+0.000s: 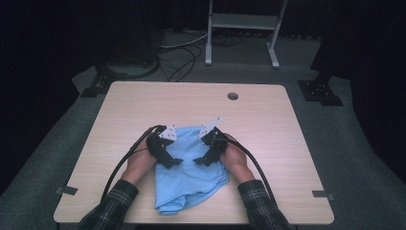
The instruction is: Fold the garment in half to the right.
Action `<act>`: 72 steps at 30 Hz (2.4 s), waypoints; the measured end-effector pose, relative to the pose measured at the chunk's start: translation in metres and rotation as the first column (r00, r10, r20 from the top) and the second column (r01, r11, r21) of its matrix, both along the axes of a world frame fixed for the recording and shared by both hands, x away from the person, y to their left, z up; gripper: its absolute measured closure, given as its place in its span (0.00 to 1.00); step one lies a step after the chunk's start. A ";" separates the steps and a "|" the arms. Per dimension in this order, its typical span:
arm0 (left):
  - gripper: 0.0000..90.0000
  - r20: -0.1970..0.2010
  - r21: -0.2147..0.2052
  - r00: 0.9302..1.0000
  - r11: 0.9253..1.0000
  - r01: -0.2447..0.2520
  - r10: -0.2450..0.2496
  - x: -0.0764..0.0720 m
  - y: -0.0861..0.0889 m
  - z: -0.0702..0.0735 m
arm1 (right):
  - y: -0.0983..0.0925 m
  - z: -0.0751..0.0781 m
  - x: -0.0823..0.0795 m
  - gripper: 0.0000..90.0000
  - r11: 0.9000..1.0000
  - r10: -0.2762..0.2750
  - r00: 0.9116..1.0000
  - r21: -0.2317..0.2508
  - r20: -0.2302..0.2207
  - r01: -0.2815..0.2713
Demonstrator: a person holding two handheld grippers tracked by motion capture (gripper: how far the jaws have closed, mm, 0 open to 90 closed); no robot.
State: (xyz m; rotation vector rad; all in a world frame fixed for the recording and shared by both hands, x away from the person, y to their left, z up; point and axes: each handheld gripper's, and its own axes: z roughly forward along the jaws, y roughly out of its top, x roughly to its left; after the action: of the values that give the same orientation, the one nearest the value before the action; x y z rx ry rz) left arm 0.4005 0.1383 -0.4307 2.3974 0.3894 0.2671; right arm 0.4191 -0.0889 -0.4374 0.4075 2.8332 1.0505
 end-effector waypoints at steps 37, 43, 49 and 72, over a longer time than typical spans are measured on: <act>0.00 0.036 0.019 0.999 0.999 0.032 -0.033 -0.061 0.006 0.001 | -0.036 -0.003 -0.058 0.00 0.995 0.093 0.995 0.015 0.036 -0.094; 0.00 0.031 -0.005 0.999 1.000 0.026 -0.025 -0.061 0.008 0.003 | -0.038 -0.004 -0.058 0.00 0.995 0.091 0.995 0.036 0.036 -0.092; 0.00 0.012 -0.095 1.000 0.996 0.003 -0.002 -0.058 0.015 0.014 | -0.037 0.005 -0.059 0.00 0.999 0.021 0.998 0.040 0.062 -0.024; 0.00 0.123 -0.196 0.991 0.980 -0.032 0.057 -0.109 0.114 0.087 | -0.143 0.079 -0.098 0.00 0.946 -0.165 0.985 0.292 0.059 0.141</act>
State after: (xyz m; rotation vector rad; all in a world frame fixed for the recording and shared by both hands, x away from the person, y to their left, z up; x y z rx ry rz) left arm 0.2913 0.2518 -0.3436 2.1695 0.3913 0.3841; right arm 0.3209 -0.2317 -0.3586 0.5823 2.5334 1.4131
